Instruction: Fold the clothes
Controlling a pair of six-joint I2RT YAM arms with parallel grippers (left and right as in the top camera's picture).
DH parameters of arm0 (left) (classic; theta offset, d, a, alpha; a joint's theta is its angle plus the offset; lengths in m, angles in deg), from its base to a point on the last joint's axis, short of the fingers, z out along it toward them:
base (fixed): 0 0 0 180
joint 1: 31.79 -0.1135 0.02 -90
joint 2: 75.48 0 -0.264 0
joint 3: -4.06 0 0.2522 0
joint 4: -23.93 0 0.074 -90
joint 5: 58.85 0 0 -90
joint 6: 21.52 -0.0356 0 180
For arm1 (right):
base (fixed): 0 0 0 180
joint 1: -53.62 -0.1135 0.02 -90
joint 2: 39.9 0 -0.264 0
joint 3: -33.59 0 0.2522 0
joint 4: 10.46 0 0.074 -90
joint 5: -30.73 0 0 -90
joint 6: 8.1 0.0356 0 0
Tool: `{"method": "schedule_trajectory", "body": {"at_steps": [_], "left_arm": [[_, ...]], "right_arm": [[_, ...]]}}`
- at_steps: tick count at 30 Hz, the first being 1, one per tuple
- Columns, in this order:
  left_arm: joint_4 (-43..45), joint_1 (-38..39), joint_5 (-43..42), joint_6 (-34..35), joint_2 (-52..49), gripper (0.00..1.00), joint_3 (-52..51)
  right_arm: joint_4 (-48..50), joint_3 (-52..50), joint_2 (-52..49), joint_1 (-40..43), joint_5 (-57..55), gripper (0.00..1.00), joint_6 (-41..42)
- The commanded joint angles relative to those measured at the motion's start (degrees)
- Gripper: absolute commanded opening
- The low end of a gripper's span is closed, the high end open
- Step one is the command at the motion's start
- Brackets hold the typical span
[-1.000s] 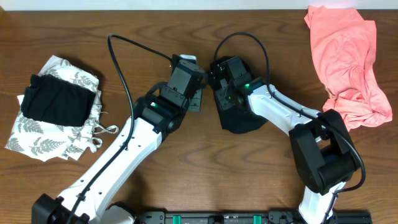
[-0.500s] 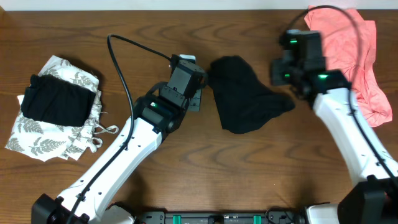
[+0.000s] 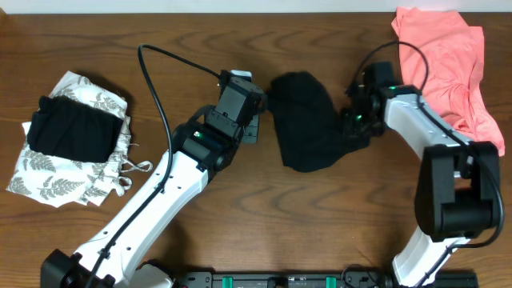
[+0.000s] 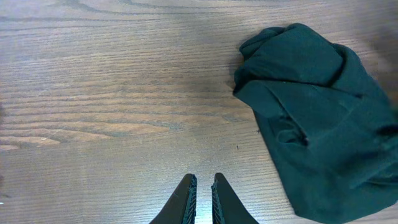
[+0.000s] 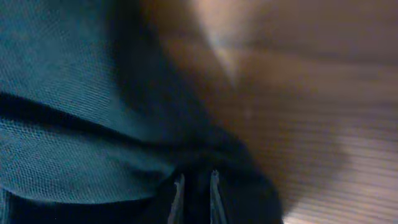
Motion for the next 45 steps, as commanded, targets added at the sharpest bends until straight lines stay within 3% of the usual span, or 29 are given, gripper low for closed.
{"method": "schedule_trajectory", "body": {"at_steps": [1, 7, 11, 17, 24, 27, 30, 33, 45], "left_arm": [[-0.1, -0.2, 0.9, 0.1, 0.0, 0.12, -0.1], [-0.1, -0.2, 0.9, 0.1, -0.7, 0.11, -0.1], [-0.1, -0.3, 0.9, 0.1, -1.2, 0.11, -0.1], [0.2, -0.3, 0.0, 0.1, -2.4, 0.12, -0.2], [4.7, -0.3, -10.8, 0.5, -14.6, 0.06, -0.3], [6.0, -0.4, -10.8, 4.5, -20.5, 0.06, -0.3], [6.6, -0.9, -10.8, 8.1, -24.2, 0.06, -0.3], [6.6, -1.9, -10.8, 10.4, -25.5, 0.06, -0.3], [7.8, -4.3, -16.5, 11.6, -27.8, 0.06, -0.3]], "right_arm": [[-1.0, -0.2, 3.4, -5.5, 14.7, 0.13, -3.7], [-2.6, -0.2, 12.9, -12.3, 8.5, 0.12, -4.2], [-2.8, -0.2, 13.9, -13.8, 4.4, 0.14, -3.9], [-4.0, -0.2, 13.5, -10.5, -2.9, 0.20, 0.0], [-9.9, -0.3, 12.9, -6.8, -2.7, 0.21, -0.3], [-10.9, -1.0, 12.5, -6.9, -2.6, 0.30, -1.2], [-10.8, -2.9, 12.5, -7.1, -2.6, 0.52, -2.3], [-9.8, -5.6, 12.5, -7.2, -0.4, 0.61, -5.1], [5.6, -13.4, 12.5, -11.0, 1.6, 0.64, -7.2]]}}
